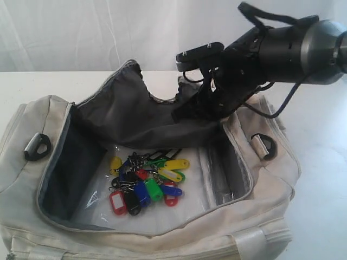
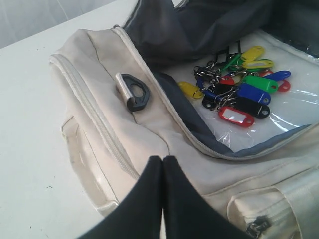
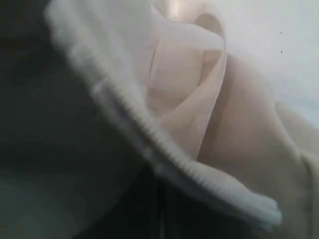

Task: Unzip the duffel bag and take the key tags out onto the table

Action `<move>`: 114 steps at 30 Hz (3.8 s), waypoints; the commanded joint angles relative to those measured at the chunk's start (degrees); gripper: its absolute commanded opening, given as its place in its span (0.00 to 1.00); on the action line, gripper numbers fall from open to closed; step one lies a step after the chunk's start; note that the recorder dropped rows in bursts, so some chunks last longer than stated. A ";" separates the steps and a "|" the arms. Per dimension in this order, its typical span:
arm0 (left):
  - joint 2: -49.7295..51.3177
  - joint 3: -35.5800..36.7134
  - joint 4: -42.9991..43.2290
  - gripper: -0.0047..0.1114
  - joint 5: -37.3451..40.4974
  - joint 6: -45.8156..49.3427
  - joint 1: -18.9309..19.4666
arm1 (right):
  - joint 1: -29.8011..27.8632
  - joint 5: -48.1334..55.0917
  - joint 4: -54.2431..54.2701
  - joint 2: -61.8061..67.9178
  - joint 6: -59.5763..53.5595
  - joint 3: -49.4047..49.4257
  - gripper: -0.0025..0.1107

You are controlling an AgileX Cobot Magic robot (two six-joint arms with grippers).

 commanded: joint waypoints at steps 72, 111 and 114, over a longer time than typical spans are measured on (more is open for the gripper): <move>-0.37 0.39 0.00 0.04 0.01 -0.76 -0.34 | 19.75 14.98 17.85 10.97 -41.15 -1.10 0.08; -0.37 0.39 0.00 0.04 0.01 -0.76 -0.34 | 19.64 7.18 20.02 2.26 -39.70 -7.05 0.02; -0.37 0.39 0.00 0.04 0.01 -0.76 -0.34 | 19.64 4.43 19.59 4.48 -38.00 -7.05 0.02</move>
